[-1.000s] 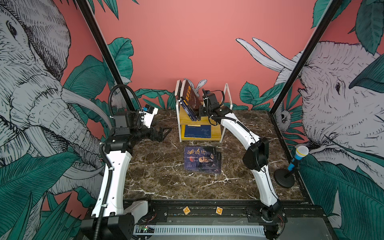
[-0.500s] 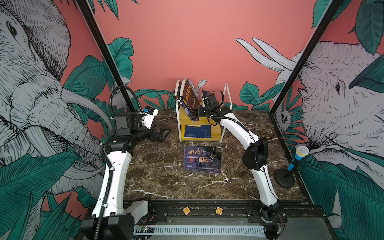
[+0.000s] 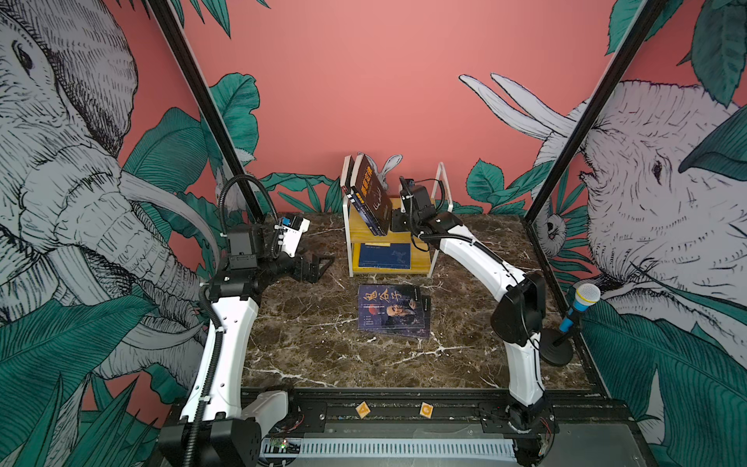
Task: Stacking books/files
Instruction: Move the book to the bookshelf, then pick up the book from the book.
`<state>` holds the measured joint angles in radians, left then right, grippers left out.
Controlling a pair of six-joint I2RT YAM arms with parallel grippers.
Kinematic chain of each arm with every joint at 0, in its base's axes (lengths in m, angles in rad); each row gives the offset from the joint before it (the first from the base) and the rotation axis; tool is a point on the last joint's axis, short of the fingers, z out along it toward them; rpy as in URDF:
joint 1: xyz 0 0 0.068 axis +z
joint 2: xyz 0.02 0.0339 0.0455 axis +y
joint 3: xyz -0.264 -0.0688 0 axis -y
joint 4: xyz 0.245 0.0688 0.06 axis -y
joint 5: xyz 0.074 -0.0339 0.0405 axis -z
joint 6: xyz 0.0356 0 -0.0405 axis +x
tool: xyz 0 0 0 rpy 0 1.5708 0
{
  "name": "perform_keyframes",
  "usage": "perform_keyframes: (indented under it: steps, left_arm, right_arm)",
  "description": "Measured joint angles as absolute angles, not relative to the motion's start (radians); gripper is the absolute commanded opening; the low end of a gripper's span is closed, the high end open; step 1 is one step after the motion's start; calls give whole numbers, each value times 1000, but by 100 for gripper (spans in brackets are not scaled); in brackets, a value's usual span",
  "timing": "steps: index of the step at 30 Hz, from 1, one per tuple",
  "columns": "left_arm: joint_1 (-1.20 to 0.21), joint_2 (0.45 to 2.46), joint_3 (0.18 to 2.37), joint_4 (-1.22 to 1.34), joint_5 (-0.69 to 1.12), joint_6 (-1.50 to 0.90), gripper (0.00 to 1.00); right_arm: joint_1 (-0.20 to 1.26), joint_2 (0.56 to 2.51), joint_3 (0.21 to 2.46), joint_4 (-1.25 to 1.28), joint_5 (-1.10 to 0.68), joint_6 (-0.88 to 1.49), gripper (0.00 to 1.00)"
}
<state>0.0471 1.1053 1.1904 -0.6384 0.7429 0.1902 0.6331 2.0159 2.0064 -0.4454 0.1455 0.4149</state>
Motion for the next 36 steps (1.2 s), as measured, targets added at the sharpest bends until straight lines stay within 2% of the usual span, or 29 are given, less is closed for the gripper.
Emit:
perform_keyframes:
  steps: [6,11,16,20,26,31,36]
  left_arm:
    - [47,1073,1058,-528,744,84,100]
    - [47,1050,891,-358,743,-99,99]
    - [38,1050,742,-186,736,-290,99]
    - [-23,1050,680,-124,714,-318,99]
    - [-186,1084,736,-187,685,-86,92]
    - [-320,1156,883,-363,607,313,90]
    - [-457,1193,960,-487,472,675,91]
  right_arm:
    - [680,1745,1761,-371,168,399,0]
    - [719,1510,1519,-323,180,404,8]
    - [731,1369,1331,-297,190,443,15]
    - [739,1260,1141,-271,200,477,25]
    - [748,1134,888,-193,218,491,37]
    - [748,1121,727,-110,221,543,38]
    - [748,1198,640,-20,200,636,38]
